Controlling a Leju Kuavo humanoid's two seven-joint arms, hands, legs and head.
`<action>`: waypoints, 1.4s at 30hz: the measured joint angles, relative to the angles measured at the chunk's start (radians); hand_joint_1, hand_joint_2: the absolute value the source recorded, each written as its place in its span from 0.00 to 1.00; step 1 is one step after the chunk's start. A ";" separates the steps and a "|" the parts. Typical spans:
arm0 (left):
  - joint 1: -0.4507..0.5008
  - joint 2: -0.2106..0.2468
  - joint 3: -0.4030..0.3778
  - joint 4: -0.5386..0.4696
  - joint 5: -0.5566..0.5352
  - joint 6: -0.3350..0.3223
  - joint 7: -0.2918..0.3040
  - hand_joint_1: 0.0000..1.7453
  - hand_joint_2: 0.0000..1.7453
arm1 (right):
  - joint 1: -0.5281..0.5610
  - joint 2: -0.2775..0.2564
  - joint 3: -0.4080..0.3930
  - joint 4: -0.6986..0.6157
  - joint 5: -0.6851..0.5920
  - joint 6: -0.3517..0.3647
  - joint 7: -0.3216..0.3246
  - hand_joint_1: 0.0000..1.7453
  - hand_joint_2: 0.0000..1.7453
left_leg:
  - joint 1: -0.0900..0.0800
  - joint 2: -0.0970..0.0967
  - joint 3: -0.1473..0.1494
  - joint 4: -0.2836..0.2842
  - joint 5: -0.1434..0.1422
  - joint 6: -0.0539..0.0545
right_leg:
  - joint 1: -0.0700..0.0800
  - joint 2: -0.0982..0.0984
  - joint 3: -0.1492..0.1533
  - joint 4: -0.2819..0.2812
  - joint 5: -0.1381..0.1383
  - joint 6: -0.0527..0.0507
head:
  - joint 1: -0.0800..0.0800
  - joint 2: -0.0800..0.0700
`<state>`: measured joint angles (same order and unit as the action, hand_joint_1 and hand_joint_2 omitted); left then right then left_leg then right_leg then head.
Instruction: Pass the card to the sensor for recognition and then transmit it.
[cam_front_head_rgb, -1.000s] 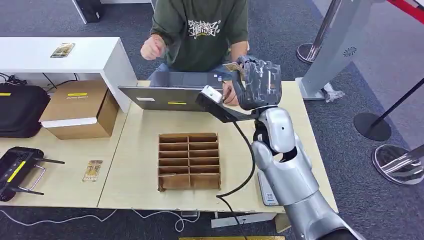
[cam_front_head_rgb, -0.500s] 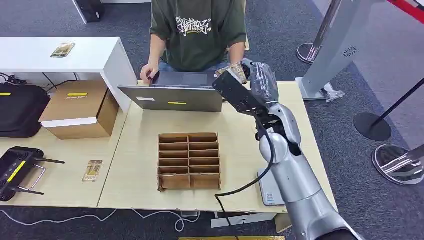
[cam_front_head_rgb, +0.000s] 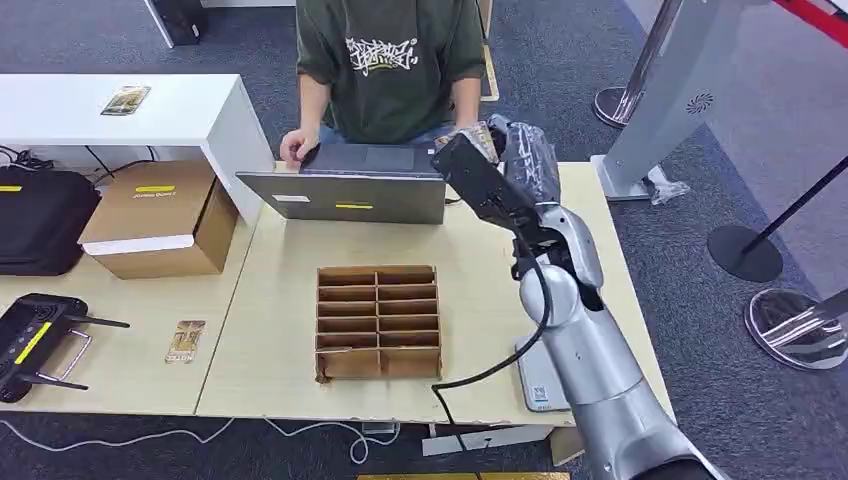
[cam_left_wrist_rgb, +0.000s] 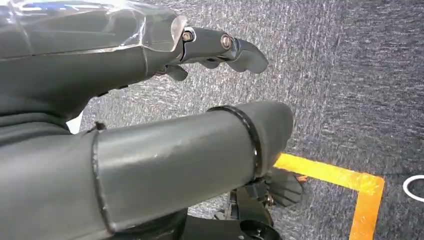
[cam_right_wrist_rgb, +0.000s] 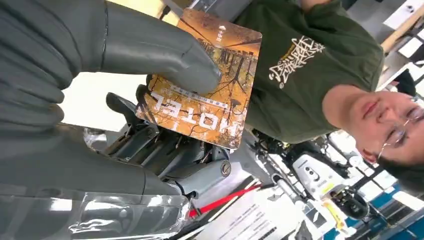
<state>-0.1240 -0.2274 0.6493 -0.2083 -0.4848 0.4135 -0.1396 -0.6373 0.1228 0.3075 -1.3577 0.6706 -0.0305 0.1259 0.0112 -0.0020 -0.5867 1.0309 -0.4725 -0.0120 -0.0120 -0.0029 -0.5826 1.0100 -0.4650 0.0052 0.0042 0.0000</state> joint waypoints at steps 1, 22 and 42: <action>0.000 0.000 0.000 0.000 0.000 0.000 0.000 0.00 0.00 | 0.000 -0.001 0.000 0.000 0.001 -0.003 0.002 0.97 1.00 | 0.000 0.000 0.000 0.000 0.000 0.000 | 0.000 0.000 0.000 0.000 0.000 0.000 | -0.001 0.000; 0.013 0.006 -0.012 0.000 0.001 0.005 0.000 0.00 0.00 | 0.009 -0.068 -0.017 -0.005 0.018 -0.032 0.018 0.99 1.00 | 0.000 0.000 0.000 0.000 0.000 0.000 | 0.000 0.000 0.000 0.000 0.000 0.000 | 0.000 0.000; 0.018 -0.008 -0.014 0.000 0.022 0.043 -0.030 0.00 0.00 | 0.084 -0.137 -0.098 0.010 0.029 -0.074 0.007 0.97 1.00 | 0.000 0.000 0.000 0.000 0.000 0.000 | 0.000 0.000 0.000 0.000 0.000 0.000 | 0.000 0.000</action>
<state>-0.1057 -0.2350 0.6348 -0.2083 -0.4623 0.4562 -0.1701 -0.5529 -0.0145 0.2091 -1.3481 0.7000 -0.1045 0.1328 0.0111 -0.0022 -0.5868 1.0311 -0.4726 -0.0118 -0.0121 -0.0030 -0.5831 1.0096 -0.4650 0.0052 0.0038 0.0000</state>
